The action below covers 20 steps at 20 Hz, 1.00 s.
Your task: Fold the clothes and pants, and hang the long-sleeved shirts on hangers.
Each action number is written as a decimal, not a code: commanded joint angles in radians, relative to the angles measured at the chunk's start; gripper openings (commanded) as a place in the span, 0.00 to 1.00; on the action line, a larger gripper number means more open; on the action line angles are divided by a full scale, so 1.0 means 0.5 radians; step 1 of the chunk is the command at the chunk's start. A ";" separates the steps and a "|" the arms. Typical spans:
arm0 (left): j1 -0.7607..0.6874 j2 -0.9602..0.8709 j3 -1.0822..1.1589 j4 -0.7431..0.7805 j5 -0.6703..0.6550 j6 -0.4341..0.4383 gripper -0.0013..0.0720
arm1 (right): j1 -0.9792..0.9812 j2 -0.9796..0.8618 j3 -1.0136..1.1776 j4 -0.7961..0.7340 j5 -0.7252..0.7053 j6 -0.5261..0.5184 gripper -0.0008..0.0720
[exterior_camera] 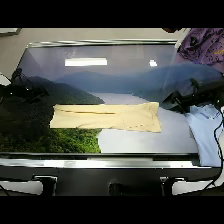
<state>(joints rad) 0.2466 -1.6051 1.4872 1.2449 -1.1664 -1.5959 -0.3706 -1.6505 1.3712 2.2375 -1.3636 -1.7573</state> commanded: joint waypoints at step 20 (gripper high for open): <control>-0.020 0.050 0.028 -0.240 -0.044 -0.040 0.67 | 0.318 -0.227 -0.128 0.160 0.048 -0.137 0.05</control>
<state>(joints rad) 0.2443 -1.5734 1.5009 1.2118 -1.1866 -1.6161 -0.2249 -1.8217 1.3022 2.3356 -1.3582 -1.8851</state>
